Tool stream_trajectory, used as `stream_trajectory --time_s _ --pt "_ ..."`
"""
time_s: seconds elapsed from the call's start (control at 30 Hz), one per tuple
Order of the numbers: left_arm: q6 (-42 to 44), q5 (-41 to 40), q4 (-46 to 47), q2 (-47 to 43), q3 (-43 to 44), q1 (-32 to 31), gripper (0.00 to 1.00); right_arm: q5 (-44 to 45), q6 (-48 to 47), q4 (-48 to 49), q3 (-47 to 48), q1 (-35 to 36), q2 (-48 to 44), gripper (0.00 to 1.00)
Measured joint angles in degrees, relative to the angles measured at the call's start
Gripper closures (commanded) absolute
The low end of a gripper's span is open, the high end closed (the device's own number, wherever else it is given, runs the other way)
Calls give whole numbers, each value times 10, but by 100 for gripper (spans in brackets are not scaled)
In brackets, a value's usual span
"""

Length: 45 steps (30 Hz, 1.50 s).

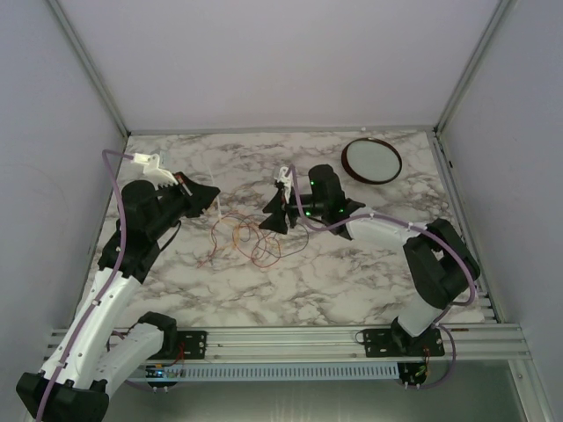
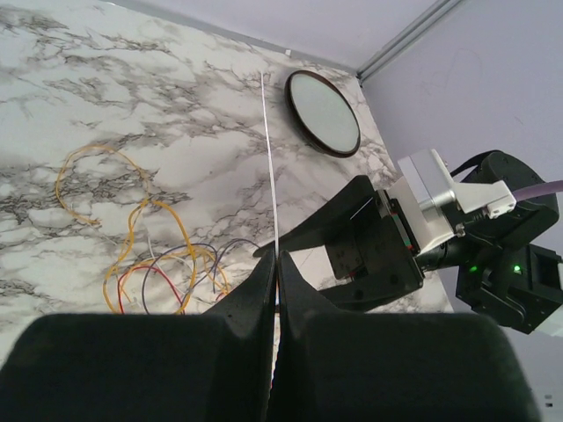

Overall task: Zip-tie the wires
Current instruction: Adjust the cable at the center of the board.

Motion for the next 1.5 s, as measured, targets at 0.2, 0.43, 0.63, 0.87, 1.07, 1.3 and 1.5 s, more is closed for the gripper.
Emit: stream_trajectory --time_s 0.2,0.43,0.63,0.87,1.07,1.3,1.5 --pt "-5 7 1 0 0 0 100 -35 7 2 -1 10 -1 46" --pt "-7 9 1 0 0 0 100 -60 24 31 19 29 28 46" --pt "-9 13 1 0 0 0 100 -70 36 43 37 41 53 65" --pt "-9 13 1 0 0 0 100 -80 52 52 42 44 65 100" --pt "-6 4 0 0 0 0 100 -63 53 38 43 39 51 100" --pt "-5 -4 1 -2 -12 0 100 -6 51 9 43 29 -24 100" --pt "-11 -5 5 -5 -44 0 100 31 52 7 46 28 -61 100"
